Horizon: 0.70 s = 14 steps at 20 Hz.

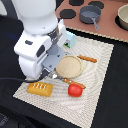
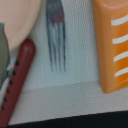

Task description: Interact with the objects in diverse but meaningful ways.

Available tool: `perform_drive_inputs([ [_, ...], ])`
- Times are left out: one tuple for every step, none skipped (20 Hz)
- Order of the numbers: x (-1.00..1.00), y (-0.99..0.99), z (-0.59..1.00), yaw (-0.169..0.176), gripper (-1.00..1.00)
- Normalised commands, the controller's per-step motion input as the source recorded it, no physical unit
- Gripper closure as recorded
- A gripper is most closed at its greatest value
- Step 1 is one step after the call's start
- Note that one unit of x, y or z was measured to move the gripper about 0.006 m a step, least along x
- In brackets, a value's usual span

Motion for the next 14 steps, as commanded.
perform_drive_inputs([
  [0.08,-0.67,0.0,0.149,-1.0],
  [0.09,-0.65,0.0,0.132,-1.0],
  [0.17,-0.61,-0.02,0.104,-1.0],
  [0.12,-0.58,-0.1,0.076,-1.0],
  [0.08,-0.55,-0.18,0.077,-1.0],
  [0.09,-0.46,-0.24,0.073,-1.0],
  [0.07,-0.44,-0.27,0.07,-1.0],
  [0.05,-0.42,-0.29,0.06,-1.0],
  [0.08,-0.37,-0.31,0.051,-1.0],
  [0.15,-0.29,-0.31,0.041,-1.0],
  [0.2,-0.24,-0.29,0.028,-1.0],
  [0.23,-0.2,-0.26,0.015,-1.0],
  [0.31,-0.15,-0.22,0.006,-1.0],
  [0.28,-0.14,-0.23,0.006,-1.0],
])
